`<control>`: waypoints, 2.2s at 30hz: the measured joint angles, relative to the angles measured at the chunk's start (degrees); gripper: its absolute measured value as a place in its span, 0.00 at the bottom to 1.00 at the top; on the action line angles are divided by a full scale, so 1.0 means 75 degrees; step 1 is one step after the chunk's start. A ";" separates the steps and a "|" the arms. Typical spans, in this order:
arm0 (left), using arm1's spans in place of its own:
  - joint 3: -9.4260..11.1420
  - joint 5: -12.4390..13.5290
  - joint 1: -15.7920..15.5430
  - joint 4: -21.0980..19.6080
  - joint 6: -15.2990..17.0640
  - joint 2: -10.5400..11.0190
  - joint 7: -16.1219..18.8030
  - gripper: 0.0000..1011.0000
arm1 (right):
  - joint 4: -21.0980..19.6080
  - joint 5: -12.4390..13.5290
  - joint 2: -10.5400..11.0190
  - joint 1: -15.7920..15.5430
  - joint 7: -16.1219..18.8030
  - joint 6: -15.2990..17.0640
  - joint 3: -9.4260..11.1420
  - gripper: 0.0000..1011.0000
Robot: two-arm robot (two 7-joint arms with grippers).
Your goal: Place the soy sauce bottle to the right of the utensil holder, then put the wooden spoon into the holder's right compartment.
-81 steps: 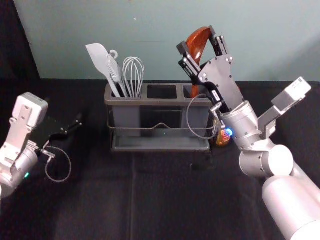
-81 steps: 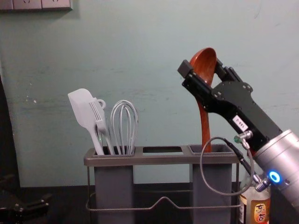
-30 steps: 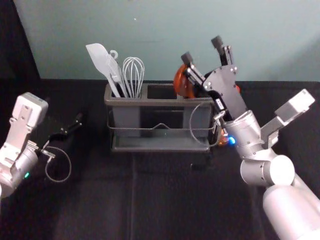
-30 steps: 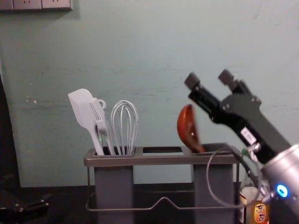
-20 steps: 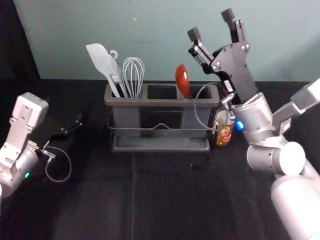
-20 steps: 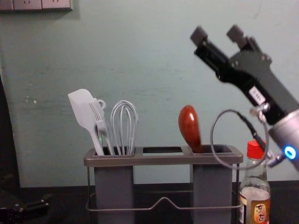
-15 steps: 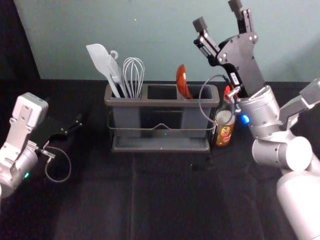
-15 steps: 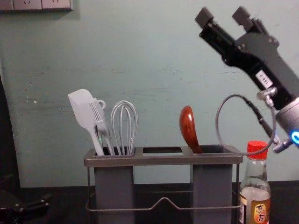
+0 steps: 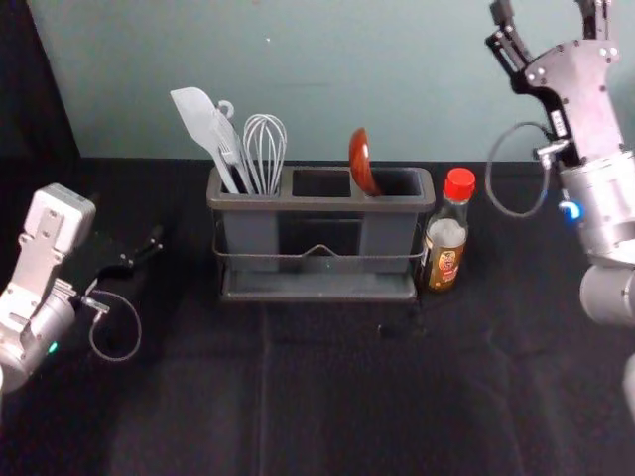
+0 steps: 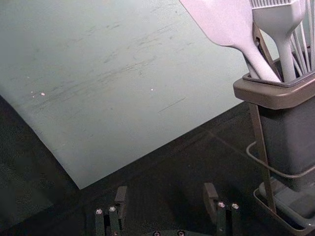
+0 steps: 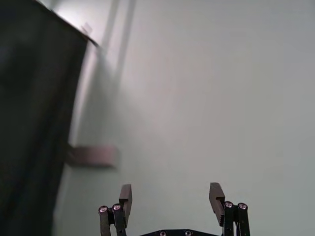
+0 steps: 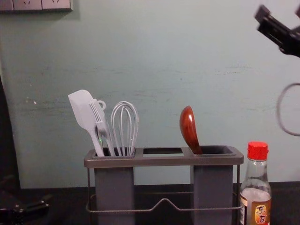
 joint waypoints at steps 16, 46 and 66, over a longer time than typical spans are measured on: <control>0.0000 0.0000 0.0000 0.0000 0.0000 0.0000 0.0000 0.99 | -0.0181 -0.1159 0.0533 -0.0369 -0.1322 0.2717 0.0325 0.99; 0.0001 0.0000 0.0000 0.0000 0.0000 0.0000 0.0000 0.99 | -0.0107 -0.1227 0.1065 -0.0856 -0.1209 0.4553 -0.0236 0.99; 0.0001 0.0000 0.0000 0.0000 0.0000 0.0000 0.0000 0.99 | 0.0057 -0.1064 0.1090 -0.0843 -0.1117 0.4568 -0.0382 0.99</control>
